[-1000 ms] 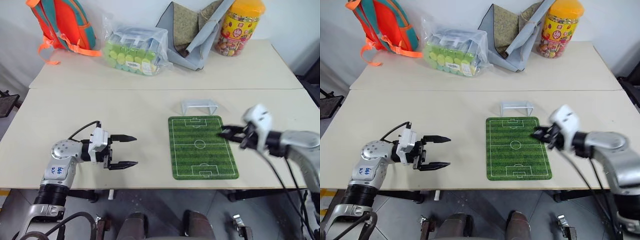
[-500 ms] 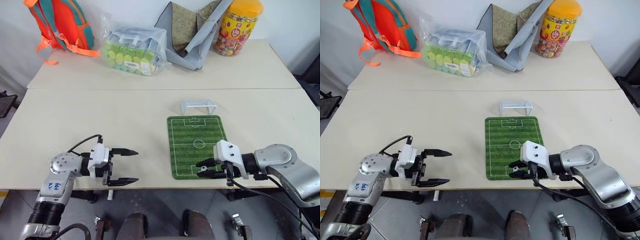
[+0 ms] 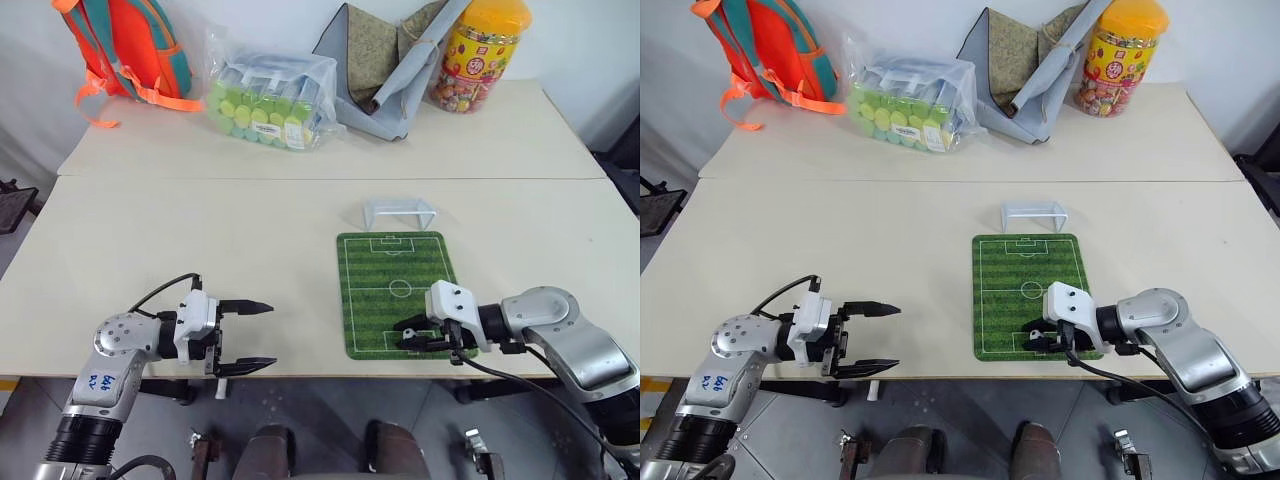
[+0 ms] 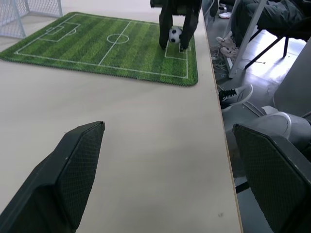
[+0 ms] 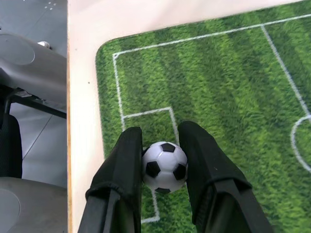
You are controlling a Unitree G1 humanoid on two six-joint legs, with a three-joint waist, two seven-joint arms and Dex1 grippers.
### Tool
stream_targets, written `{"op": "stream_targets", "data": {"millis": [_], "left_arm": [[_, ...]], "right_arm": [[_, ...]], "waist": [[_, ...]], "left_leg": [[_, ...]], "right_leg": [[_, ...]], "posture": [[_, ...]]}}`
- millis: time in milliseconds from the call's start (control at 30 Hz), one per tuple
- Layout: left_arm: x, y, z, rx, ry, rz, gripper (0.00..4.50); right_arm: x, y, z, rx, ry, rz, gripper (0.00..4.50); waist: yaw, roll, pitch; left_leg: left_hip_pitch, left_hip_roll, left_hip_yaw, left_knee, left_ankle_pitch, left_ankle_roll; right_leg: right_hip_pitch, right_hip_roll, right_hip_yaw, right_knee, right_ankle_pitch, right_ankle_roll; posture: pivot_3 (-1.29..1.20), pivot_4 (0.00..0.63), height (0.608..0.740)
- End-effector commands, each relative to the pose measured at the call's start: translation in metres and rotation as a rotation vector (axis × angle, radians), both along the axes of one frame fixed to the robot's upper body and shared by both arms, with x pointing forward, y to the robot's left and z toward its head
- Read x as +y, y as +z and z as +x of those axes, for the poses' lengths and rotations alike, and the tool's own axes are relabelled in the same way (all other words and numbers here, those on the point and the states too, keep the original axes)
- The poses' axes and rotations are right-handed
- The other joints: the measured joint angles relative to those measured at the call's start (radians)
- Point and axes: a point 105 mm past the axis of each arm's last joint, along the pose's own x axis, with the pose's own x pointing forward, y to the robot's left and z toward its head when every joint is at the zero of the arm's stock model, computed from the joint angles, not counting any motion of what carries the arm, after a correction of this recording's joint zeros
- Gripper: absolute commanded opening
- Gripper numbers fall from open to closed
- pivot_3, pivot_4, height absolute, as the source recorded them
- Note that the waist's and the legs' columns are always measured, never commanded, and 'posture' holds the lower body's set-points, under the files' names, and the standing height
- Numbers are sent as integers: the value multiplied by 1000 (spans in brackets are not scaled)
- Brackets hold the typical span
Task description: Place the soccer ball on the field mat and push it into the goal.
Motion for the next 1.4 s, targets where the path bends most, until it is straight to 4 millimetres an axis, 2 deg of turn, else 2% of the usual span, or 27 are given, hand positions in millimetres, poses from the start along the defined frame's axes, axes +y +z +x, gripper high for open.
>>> {"op": "stream_targets", "data": {"millis": [33,300,500,700,1000,1233,1333,1400], "left_arm": [[3,9,-1,-32,2,-6,4500],[4,11,3,-37,9,-5,4500],[5,12,6,-42,24,-2,4500],[4,12,8,-43,27,-8,4500],[-2,12,11,-50,15,-26,4500],[-6,13,8,-57,-35,-46,4500],[-7,18,-1,-80,-105,-121,4500],[-5,16,-7,-80,-140,-121,4500]], "right_arm": [[3,-2,-3,-2,24,7,851],[3,-8,0,-6,24,-3,851],[1,-9,-1,-4,24,-8,2844],[1,-2,-2,-38,50,-3,2844],[11,33,-7,-125,123,20,2844],[9,52,1,-190,65,44,2844],[-5,44,-12,-145,55,15,2241],[-9,39,-17,-129,47,3,1643]], "waist": [[0,0,0],[-1,0,0],[-3,0,0],[-2,0,0],[-2,0,0],[1,0,0],[11,0,0],[18,0,0]], "left_leg": [[0,0,0,0,0,0],[0,0,0,0,0,0],[1,0,0,0,0,0],[1,0,0,1,0,0],[1,0,0,1,0,0],[1,0,0,1,0,0],[0,0,0,0,0,0],[0,0,0,0,-1,0]], "right_leg": [[0,0,0,0,0,0],[0,0,0,0,0,0],[1,0,0,0,0,0],[1,0,0,1,0,0],[0,0,0,1,0,0],[0,0,0,1,0,0],[0,0,0,0,0,0],[0,0,0,-1,0,0]], "posture": [[0,150,740],[0,150,740],[0,150,740],[0,150,740],[0,150,740],[0,150,740],[0,150,740],[0,150,740]]}}
